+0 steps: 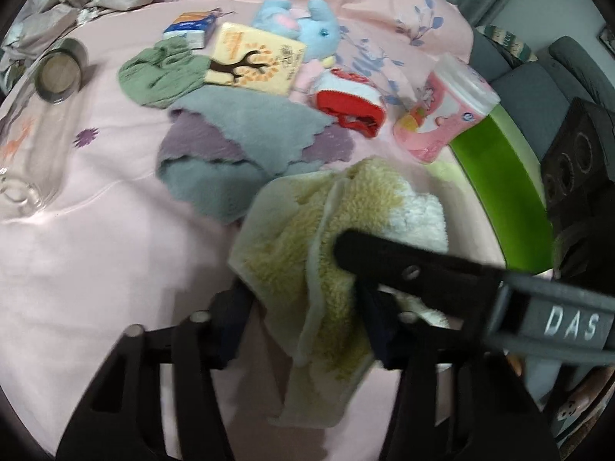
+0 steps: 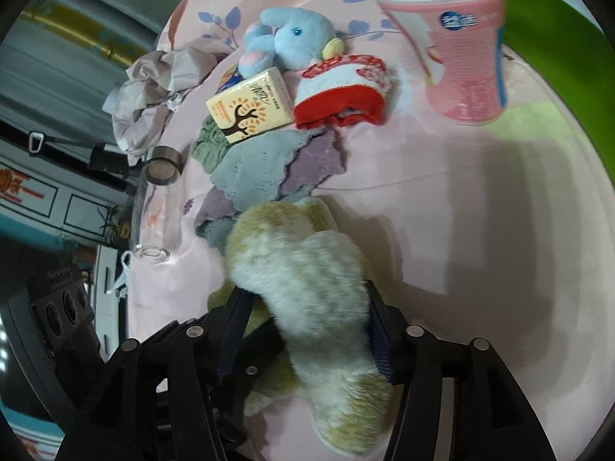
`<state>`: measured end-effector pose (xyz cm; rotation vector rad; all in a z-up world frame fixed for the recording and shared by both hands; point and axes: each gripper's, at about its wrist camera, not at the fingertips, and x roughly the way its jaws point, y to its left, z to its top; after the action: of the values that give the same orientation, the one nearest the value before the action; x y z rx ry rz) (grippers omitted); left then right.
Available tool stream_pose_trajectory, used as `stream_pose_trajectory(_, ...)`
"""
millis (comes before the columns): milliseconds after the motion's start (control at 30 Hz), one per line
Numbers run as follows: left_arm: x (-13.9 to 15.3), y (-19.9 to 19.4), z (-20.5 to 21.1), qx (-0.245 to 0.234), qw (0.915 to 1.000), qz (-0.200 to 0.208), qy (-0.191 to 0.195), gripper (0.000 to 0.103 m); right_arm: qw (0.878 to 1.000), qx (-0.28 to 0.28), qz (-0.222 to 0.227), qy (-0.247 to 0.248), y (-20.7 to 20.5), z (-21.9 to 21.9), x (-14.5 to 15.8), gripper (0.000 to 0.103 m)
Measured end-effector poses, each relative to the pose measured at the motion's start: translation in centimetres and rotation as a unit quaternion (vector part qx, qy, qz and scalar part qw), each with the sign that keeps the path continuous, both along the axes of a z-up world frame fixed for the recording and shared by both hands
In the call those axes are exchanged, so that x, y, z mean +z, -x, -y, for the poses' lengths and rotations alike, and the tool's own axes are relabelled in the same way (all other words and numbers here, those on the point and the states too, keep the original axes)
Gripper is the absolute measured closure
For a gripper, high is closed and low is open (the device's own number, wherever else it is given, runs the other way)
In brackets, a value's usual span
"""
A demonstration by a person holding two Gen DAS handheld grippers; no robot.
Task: Organize soft objects
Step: 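Carry the towel to the green box while the left gripper also holds it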
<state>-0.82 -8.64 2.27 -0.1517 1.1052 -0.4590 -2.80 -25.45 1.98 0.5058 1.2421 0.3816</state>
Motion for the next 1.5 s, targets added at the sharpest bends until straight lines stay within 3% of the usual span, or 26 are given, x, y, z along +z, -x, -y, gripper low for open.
stream_pose_trajectory(33,0.0,-0.1,0.4,-0.015,0.9995,-0.013,0.024,0.084,1.0,0.005,0.003,-0.003,0.0,-0.2,0.0,0.04)
stream_pose_trajectory(67,0.1,-0.1,0.7,-0.016,0.9994,-0.017,0.027,0.085,1.0,0.013,0.007,0.004,0.1,-0.5,0.1,0.04)
stream_pose_trajectory(133,0.9,0.2,1.9,-0.026,0.9996,0.012,-0.005,0.085,1.0,0.018,0.016,0.01,0.2,-0.7,0.4,0.04)
stream_pose_trajectory(200,1.6,0.2,2.7,-0.035,0.9988,0.029,-0.019,0.086,1.0,0.005,0.014,-0.006,0.3,0.0,0.5,0.045)
stream_pose_trajectory(333,3.5,0.1,3.8,-0.048,0.9975,0.051,-0.01,0.087,0.999,-0.02,0.029,-0.028,0.6,1.9,1.9,0.052)
stream_pose_trajectory(467,7.0,0.3,5.8,-0.07,0.9923,0.102,-0.003,0.087,0.995,-0.042,0.084,-0.031,1.3,3.9,5.7,0.052)
stream_pose_trajectory(700,13.4,-0.6,10.3,-0.112,0.9754,0.187,0.029,0.087,0.979,-0.097,0.181,-0.016,1.5,8.3,12.8,0.052)
stream_pose_trajectory(900,16.0,-1.6,14.8,-0.159,0.9581,0.229,0.065,0.086,0.958,-0.161,0.238,0.007,1.6,12.7,16.4,0.052)
stream_pose_trajectory(1067,14.9,-2.1,18.9,-0.206,0.9499,0.224,0.07,0.086,0.939,-0.23,0.256,0.007,2.3,16.5,15.3,0.052)
stream_pose_trajectory(1367,10.1,-4.6,24.1,-0.233,0.9597,0.137,0.075,0.086,0.933,-0.304,0.189,0.034,1.5,21.2,10.8,0.056)
stream_pose_trajectory(1500,9.2,-4.5,24.9,-0.236,0.9615,0.121,0.074,0.086,0.931,-0.319,0.167,0.057,1.3,21.8,9.7,0.058)
